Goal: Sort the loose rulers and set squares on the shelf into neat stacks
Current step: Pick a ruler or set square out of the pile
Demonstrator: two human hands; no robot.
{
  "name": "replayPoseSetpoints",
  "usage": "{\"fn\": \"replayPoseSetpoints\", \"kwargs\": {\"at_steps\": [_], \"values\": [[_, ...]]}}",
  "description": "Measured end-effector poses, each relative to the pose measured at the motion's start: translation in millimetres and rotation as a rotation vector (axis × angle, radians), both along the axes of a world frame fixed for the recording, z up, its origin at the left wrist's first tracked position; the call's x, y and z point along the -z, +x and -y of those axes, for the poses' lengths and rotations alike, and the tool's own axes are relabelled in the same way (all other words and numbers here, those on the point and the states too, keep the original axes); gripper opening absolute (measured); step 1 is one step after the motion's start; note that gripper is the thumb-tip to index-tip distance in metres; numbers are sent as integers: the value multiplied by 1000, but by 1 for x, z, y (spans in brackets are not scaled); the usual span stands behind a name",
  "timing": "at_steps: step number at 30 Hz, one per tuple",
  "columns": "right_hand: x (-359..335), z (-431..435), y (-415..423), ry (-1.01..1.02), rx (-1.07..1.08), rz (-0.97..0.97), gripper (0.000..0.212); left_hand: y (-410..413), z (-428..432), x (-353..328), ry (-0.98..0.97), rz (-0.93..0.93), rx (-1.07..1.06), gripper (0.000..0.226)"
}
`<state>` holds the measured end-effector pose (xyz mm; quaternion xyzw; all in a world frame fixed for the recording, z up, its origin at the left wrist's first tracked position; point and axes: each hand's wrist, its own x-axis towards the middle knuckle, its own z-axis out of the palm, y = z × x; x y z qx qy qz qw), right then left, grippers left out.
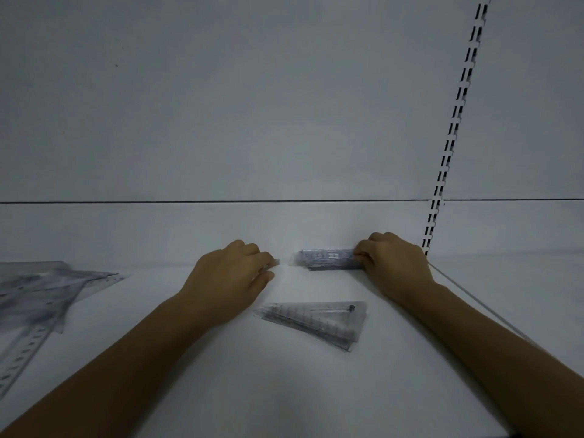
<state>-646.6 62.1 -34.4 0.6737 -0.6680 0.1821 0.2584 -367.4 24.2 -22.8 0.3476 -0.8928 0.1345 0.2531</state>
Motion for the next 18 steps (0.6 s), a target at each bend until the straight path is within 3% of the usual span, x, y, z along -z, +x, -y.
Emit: {"fn": "replayPoseSetpoints", "kwargs": {"at_steps": [5,10,18], "values": [[-2,-5,3,-54,-40,39,10,1,-4,-1,-14,-13,19,36],[-30,-22,26,-68,-85,90,22,1,-4,-3,-86,5,33,25],[-68,-38,139,96,-267,-78,38,23,5,-30,-17,173,-150,54]]}}
